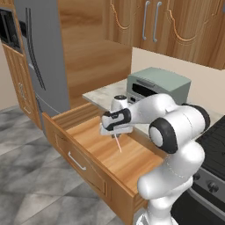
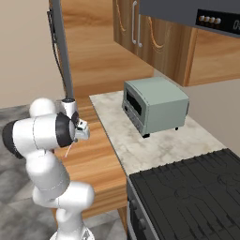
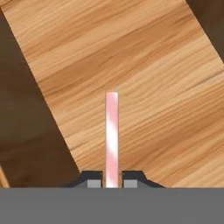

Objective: Take a straw from the drawer in front and place it inside the glass cup on the dining counter.

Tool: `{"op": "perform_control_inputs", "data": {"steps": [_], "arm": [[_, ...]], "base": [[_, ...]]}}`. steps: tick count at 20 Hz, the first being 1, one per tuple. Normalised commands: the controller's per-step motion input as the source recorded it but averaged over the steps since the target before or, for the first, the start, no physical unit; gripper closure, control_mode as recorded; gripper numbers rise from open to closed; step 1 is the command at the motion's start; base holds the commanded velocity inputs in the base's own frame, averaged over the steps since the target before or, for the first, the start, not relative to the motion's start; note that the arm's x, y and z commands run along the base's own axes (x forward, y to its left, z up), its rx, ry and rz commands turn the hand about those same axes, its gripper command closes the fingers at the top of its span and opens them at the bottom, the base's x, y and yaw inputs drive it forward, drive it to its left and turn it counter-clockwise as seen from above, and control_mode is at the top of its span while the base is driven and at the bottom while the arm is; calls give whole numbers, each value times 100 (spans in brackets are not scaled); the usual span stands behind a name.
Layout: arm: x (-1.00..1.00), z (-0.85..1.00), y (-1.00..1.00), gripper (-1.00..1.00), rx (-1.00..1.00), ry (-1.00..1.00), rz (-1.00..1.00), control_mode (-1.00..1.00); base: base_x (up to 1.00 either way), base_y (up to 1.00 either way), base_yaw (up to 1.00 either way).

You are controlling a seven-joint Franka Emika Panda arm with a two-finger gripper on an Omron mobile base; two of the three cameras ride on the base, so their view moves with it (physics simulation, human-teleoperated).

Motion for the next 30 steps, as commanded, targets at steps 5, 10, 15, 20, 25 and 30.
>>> {"op": "perform_control_inputs", "data": {"steps": [5, 10, 15, 20, 25, 30], "arm": [[-49, 100, 0, 100, 0, -11, 21, -100], [-25, 80, 0, 100, 1, -5, 7, -100], [-17, 45, 0, 100, 0, -3, 0, -100], [-13, 10, -1, 100, 4, 0, 0, -100], [-5, 0, 0, 100, 1, 1, 0, 100], [0, 0, 0, 100, 0, 0, 0, 100]], "base": [[0, 0, 0], [0, 0, 0], [0, 0, 0], [0, 0, 0], [-29, 0, 0], [-97, 36, 7]]}}
